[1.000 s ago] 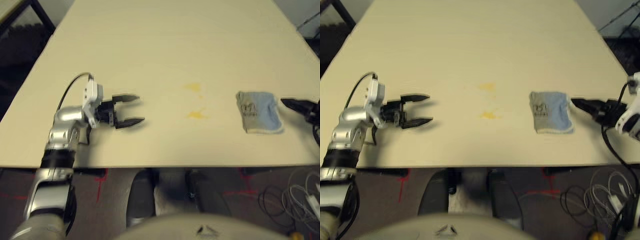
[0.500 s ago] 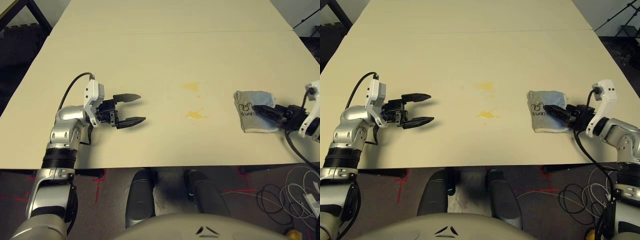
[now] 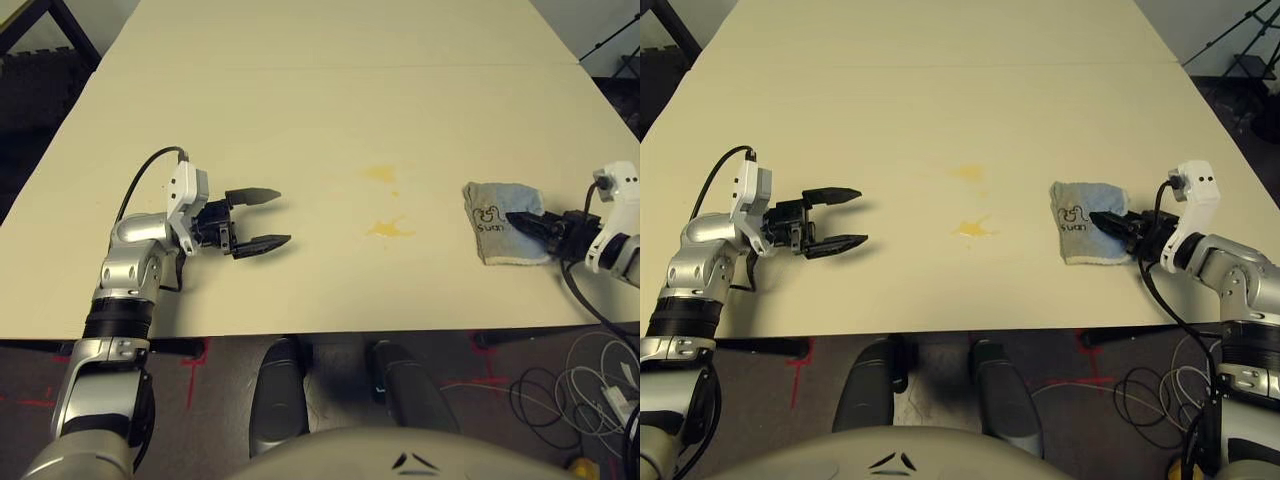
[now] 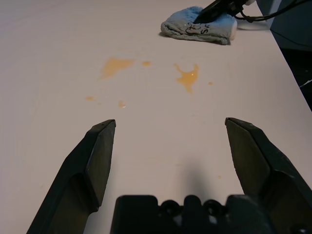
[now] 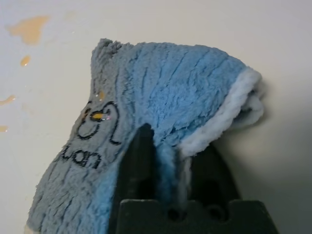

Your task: Wipe the water off the table with a rag.

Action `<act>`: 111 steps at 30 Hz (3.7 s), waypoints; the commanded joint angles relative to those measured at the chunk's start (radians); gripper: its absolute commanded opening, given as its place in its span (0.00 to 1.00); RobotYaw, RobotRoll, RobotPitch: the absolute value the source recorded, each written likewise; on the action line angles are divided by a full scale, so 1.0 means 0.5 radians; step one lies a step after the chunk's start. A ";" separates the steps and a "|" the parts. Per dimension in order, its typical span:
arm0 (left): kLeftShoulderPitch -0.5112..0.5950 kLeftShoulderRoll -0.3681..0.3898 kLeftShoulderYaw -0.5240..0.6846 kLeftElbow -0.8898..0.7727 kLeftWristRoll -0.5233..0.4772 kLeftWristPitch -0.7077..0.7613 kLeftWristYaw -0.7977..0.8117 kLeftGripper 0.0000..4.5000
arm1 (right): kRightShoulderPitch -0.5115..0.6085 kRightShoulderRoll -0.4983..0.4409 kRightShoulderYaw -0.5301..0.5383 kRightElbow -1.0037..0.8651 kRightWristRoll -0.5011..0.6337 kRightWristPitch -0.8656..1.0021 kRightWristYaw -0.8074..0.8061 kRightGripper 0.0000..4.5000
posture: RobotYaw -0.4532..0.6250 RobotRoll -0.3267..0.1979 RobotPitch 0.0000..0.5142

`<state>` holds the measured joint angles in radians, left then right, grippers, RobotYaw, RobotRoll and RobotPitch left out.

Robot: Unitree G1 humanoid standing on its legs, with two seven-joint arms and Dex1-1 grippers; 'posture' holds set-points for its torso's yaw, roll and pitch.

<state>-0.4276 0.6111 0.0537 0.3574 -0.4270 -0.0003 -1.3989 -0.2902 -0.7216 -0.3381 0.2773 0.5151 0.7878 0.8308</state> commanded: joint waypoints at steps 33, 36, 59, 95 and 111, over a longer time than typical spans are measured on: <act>0.042 0.040 -0.031 -0.024 0.057 -0.068 -0.014 1.00 | -0.252 0.454 0.465 -0.342 0.417 0.595 -0.065 0.00 | 0.53 0.62 0.41; 0.049 0.041 -0.034 -0.038 0.058 -0.063 -0.009 1.00 | -0.318 0.619 0.601 -0.333 0.378 0.612 -0.109 0.00 | 0.54 0.62 0.42; -0.007 0.041 -0.049 0.056 0.078 -0.110 -0.002 1.00 | -0.230 0.389 0.651 -0.431 0.277 0.680 0.005 0.00 | 0.54 0.62 0.42; -0.136 -0.007 -0.069 0.310 0.165 -0.272 0.019 1.00 | -1.083 0.412 0.115 0.704 0.112 0.088 -0.288 0.00 | 0.51 0.62 0.40; -0.117 0.017 -0.048 0.316 0.199 -0.287 0.093 1.00 | -1.234 0.957 0.497 1.057 -0.184 0.049 -0.072 0.00 | 0.56 0.62 0.42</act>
<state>-0.4992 0.6108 0.0236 0.5187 -0.3368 -0.1360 -1.3519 -0.9251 -0.2856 -0.1514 0.7833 0.4448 0.7609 0.7793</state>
